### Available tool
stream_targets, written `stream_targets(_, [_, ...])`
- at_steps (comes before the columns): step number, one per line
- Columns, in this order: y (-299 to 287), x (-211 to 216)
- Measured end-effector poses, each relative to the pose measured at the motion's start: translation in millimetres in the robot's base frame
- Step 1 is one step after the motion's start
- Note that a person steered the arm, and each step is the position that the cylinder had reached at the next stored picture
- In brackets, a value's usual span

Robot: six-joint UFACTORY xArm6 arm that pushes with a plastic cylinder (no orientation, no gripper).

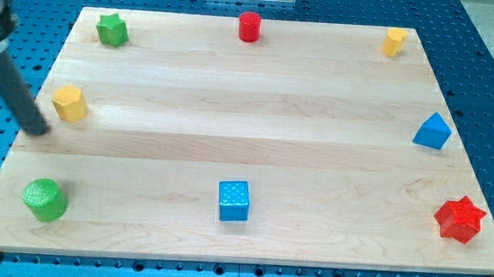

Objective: Slide the hexagon close to the heart

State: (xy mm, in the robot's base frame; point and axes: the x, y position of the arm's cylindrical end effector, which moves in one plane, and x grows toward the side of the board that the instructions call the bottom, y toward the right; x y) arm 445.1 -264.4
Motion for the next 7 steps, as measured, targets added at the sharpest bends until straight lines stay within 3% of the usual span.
stream_targets(4, [95,-93])
stream_targets(5, [157,-93])
stream_targets(7, [316,-133])
